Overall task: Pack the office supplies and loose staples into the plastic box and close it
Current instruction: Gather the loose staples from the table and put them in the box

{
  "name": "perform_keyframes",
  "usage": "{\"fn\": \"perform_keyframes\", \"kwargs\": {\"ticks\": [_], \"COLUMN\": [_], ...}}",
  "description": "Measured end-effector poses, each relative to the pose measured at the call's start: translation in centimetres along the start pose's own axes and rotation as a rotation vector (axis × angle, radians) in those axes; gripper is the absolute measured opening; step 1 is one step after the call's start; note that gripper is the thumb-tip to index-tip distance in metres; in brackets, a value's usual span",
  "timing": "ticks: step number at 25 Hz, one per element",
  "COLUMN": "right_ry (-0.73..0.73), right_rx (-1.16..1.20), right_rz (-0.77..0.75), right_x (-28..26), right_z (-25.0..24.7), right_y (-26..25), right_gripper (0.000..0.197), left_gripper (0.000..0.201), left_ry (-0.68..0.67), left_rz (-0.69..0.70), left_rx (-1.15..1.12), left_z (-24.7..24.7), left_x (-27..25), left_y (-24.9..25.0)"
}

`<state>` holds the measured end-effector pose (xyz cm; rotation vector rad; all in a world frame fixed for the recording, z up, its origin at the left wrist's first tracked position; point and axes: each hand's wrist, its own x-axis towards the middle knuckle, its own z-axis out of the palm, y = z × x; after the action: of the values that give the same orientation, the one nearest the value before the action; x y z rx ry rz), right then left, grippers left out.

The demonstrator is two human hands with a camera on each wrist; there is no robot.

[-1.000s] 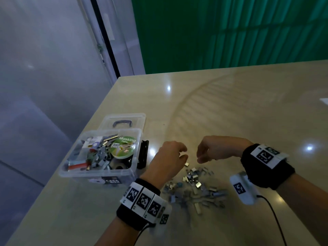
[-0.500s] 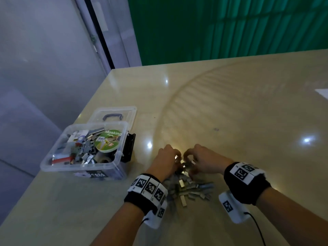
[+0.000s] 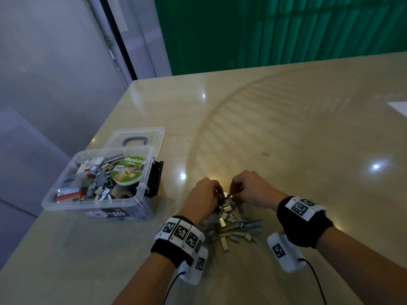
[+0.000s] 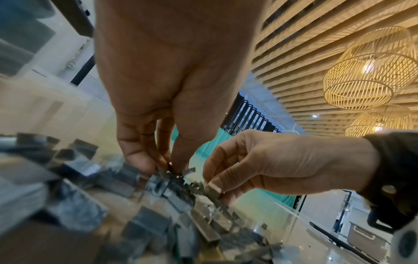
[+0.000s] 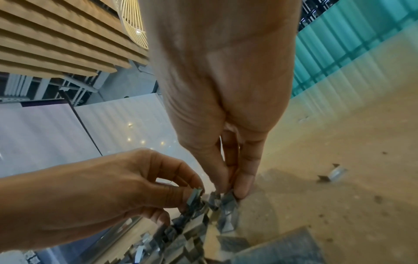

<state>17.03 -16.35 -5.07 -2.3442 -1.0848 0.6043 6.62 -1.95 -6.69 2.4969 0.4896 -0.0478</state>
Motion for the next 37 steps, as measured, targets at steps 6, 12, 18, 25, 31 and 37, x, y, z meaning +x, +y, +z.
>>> {"fn": "perform_keyframes", "kwargs": {"ticks": [6,12,18,25,31,37], "right_ry": [-0.073,-0.034,-0.026,-0.114,-0.110,-0.038], "right_rx": [-0.084,-0.029,-0.015,-0.061,-0.139,-0.071], "right_rz": [0.027,0.027,-0.014,0.022,-0.044,-0.030], "right_x": [0.4,1.1,1.4,2.0,2.1,2.2], "right_z": [0.5,1.2,-0.3,-0.7,0.1,0.3], "right_y": [-1.0,-0.7,-0.2,0.0,-0.3,0.7], "right_gripper": [0.032,0.011,0.005,0.025,0.016,0.009], "left_gripper": [0.016,0.009,0.017,0.018,0.026,0.021], "left_ry": [-0.014,-0.015,-0.001,-0.002,-0.126,-0.152], "left_rz": [0.003,0.007,0.042,0.054,0.014,0.011], "left_rx": [-0.069,-0.082,-0.071,-0.014,0.030,0.041], "left_z": [-0.3,-0.6,-1.6,-2.3,-2.2,-2.1], "left_x": [0.1,0.1,0.2,0.8,1.1,1.1], "left_y": [-0.2,-0.8,-1.0,-1.1,-0.9,-0.7]}}
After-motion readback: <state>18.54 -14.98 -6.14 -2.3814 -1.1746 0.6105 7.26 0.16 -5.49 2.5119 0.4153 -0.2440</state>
